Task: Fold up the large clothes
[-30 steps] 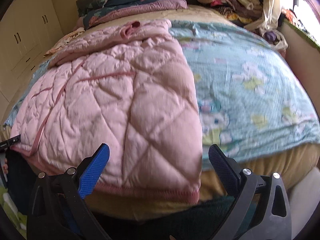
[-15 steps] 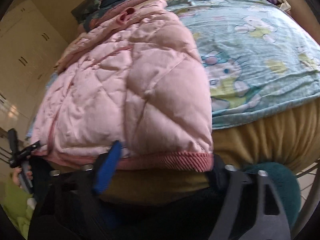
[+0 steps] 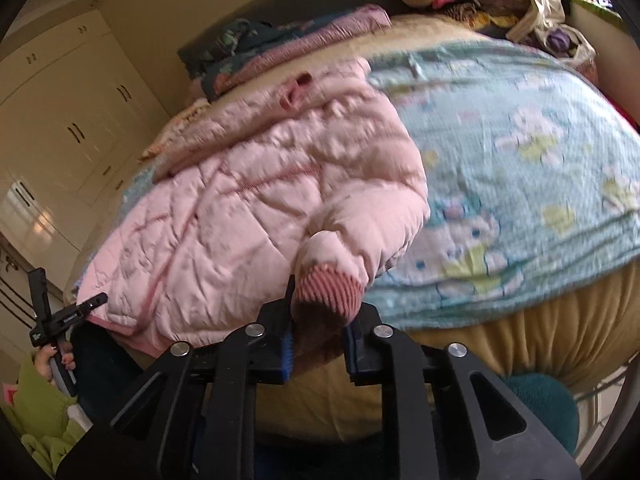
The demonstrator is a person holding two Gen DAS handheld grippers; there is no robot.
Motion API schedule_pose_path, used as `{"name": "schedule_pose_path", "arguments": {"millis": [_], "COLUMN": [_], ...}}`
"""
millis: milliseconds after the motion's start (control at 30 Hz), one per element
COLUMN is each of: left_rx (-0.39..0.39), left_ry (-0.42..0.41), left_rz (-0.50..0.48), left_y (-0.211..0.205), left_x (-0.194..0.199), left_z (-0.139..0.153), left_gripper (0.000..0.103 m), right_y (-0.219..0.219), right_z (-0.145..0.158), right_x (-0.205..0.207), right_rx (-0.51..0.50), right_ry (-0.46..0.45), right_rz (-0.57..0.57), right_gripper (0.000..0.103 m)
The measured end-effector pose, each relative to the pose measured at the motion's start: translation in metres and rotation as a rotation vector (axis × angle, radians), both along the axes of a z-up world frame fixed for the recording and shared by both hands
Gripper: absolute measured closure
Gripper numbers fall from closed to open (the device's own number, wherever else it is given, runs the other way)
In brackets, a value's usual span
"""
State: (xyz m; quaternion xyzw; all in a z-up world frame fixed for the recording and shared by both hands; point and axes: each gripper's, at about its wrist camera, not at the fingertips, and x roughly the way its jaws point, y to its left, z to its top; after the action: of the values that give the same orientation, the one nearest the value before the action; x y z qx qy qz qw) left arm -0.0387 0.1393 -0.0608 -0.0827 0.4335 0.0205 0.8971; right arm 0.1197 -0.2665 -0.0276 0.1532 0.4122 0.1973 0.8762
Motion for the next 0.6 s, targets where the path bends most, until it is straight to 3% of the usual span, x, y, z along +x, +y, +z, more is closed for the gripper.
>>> {"name": "schedule_pose_path", "arguments": {"millis": [600], "left_rx": [-0.027], "left_ry": [-0.19], "left_rz": [0.03], "left_y": [0.008], "left_x": [0.028], "left_z": [0.065], "left_gripper": [0.093], "right_y": [0.007], "right_z": [0.071], "right_x": [0.032], "right_rx": [-0.012], "right_ry": [-0.173], "right_rz": [-0.017], "right_gripper": [0.089]}}
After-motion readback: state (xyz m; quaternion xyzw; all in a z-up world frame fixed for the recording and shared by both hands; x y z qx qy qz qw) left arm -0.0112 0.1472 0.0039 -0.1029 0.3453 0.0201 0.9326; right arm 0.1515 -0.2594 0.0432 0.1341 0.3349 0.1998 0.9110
